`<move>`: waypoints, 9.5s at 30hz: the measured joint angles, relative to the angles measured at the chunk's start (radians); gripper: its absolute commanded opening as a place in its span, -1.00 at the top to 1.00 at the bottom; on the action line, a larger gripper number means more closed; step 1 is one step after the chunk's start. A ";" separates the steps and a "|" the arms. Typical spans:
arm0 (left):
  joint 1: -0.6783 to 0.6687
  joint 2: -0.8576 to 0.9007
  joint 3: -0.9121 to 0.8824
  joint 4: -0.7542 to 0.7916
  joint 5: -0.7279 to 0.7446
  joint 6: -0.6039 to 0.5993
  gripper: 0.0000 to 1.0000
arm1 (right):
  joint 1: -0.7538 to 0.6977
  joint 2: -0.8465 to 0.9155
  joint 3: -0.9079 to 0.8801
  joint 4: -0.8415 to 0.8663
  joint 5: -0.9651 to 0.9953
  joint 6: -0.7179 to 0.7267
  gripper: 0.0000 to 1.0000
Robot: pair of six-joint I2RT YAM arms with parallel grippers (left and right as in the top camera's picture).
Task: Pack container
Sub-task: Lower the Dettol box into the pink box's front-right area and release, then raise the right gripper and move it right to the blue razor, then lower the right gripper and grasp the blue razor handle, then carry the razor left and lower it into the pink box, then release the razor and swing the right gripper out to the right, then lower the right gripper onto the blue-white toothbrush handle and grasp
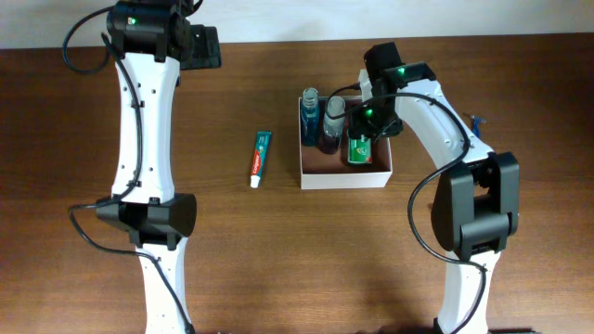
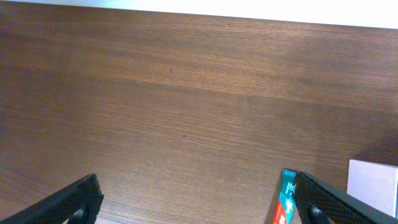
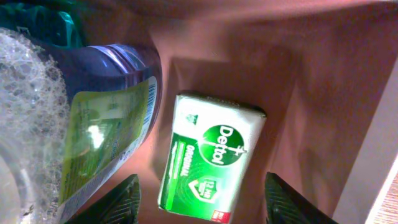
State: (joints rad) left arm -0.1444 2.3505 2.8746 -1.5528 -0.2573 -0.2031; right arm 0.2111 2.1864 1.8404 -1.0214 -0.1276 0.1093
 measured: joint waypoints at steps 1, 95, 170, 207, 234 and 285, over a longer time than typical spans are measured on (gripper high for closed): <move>0.000 0.000 0.000 0.000 0.000 0.000 -0.99 | 0.000 0.000 0.000 -0.003 0.000 0.000 -0.20; 0.000 0.000 0.000 0.000 0.000 0.000 -0.99 | -0.571 -0.003 -0.135 0.190 0.059 -0.267 -0.96; 0.000 0.000 0.000 0.000 0.000 0.000 -0.99 | -0.566 0.094 0.325 -0.194 -0.253 -0.212 0.92; 0.000 0.000 0.000 0.000 0.000 0.000 -0.99 | -0.065 0.072 0.433 -0.483 -0.179 -0.114 0.76; 0.000 0.000 0.000 0.000 0.000 0.000 -0.99 | -0.225 -0.019 0.360 -0.509 -0.098 -0.090 -0.07; 0.000 0.000 0.000 0.000 0.000 0.000 -0.99 | -1.138 -0.706 -0.746 -0.077 -0.146 0.478 -0.97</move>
State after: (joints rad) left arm -0.1444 2.3505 2.8746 -1.5524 -0.2573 -0.2031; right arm -0.9272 1.4803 1.0943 -1.0988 -0.2733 0.5869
